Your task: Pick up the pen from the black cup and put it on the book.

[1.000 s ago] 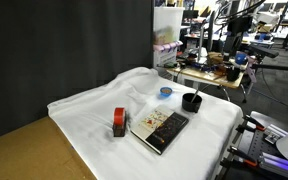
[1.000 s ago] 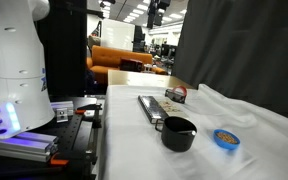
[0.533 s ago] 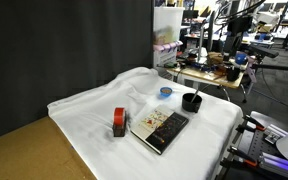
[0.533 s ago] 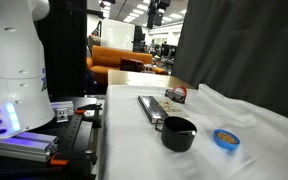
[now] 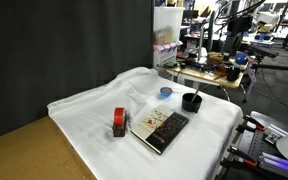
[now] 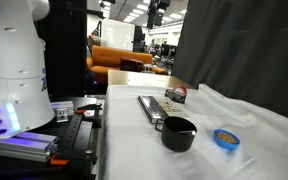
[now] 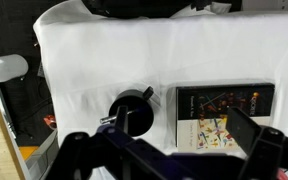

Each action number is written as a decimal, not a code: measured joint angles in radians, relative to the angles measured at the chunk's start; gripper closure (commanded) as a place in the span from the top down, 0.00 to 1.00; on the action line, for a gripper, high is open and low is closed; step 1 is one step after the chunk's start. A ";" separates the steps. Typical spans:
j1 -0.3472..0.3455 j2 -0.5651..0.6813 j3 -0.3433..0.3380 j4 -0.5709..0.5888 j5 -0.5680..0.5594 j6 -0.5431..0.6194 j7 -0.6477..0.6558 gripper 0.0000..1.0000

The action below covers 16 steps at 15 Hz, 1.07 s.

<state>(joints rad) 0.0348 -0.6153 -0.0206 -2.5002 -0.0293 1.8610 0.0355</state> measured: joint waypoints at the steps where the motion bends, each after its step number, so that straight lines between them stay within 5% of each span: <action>1: 0.000 0.000 0.000 0.000 0.000 0.000 0.000 1.00; 16: 0.001 0.000 0.000 0.000 0.002 0.022 -0.025 1.00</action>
<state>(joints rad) 0.0358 -0.6153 -0.0204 -2.5002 -0.0276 1.8833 0.0105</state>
